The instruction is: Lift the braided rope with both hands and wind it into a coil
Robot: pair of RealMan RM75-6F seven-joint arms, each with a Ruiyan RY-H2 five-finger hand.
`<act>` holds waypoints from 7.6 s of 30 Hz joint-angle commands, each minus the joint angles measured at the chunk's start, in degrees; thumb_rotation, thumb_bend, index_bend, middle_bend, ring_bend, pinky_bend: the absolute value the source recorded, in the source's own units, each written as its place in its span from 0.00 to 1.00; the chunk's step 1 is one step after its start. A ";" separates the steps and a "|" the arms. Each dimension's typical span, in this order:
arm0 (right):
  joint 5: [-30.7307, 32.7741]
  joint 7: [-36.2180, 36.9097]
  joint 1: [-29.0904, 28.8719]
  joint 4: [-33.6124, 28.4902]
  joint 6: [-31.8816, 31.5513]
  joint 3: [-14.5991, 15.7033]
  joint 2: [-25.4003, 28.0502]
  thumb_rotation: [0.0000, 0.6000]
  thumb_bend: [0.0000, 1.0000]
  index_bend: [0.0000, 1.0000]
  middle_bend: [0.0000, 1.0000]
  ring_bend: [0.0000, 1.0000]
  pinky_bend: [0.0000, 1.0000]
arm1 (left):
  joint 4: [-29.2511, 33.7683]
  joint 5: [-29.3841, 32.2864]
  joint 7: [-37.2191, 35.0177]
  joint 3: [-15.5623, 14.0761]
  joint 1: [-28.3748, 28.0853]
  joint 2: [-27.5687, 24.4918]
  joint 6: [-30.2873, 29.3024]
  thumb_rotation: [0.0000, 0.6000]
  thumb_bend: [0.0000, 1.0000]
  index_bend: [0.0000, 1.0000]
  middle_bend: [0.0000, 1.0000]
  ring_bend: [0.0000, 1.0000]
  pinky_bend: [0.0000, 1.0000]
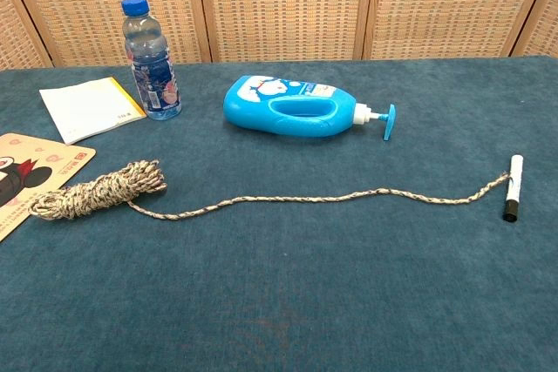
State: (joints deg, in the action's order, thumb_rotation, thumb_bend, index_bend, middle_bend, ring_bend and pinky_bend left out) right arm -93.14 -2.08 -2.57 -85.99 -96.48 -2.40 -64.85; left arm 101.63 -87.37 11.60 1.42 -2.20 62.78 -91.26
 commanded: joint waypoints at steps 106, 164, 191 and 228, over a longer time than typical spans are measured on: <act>15.90 0.06 -35.57 18.91 48.52 -2.80 -24.25 1.00 0.45 0.63 0.00 0.00 0.00 | -6.54 6.28 -1.86 3.40 -7.47 4.79 11.04 1.00 0.00 0.00 0.00 0.00 0.00; 13.57 -4.02 -31.39 8.31 40.94 -1.41 -16.37 1.00 0.46 0.64 0.00 0.00 0.00 | -28.42 29.31 3.86 9.56 -27.93 31.27 34.80 1.00 0.33 0.48 0.38 0.36 0.50; -0.21 -2.17 -31.73 -16.89 33.11 -0.62 -0.30 1.00 0.47 0.67 0.00 0.00 0.00 | -39.13 9.15 -5.10 9.95 -40.04 30.29 35.21 1.00 0.59 0.73 0.56 0.52 0.63; 35.43 16.57 -48.68 -31.46 47.38 -26.92 15.93 1.00 0.47 0.69 0.02 0.00 0.00 | -61.34 -3.58 -20.68 6.63 -59.22 49.22 36.43 1.00 0.59 0.75 0.58 0.55 0.65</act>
State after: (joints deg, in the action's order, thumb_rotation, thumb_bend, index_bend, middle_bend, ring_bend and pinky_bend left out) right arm -64.62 9.99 -48.08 -119.23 -51.36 -24.64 -50.20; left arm 41.95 -89.94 -7.50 9.05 -60.95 110.81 -54.17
